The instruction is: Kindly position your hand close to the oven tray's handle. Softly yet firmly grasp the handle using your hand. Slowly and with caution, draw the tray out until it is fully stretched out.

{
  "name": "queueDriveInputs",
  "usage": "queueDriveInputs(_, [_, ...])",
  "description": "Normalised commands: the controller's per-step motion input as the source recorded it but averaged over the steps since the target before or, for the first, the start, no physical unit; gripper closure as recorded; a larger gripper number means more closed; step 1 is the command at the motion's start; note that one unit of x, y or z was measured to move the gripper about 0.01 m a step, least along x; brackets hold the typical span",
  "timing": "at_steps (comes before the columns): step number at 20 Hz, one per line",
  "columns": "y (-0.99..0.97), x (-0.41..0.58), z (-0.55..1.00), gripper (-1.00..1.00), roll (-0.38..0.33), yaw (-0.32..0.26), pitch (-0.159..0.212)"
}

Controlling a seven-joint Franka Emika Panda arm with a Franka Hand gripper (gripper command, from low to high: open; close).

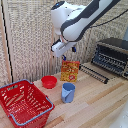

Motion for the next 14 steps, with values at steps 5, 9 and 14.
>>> queueDriveInputs(5, [-0.28,0.000,0.09,-1.00,-0.312,0.111,-0.092])
queueDriveInputs(9, [-0.27,-0.001,0.00,-1.00,-0.316,0.102,-0.086])
queueDriveInputs(14, [-0.33,-0.070,-0.13,-1.00,-0.291,0.086,-0.072])
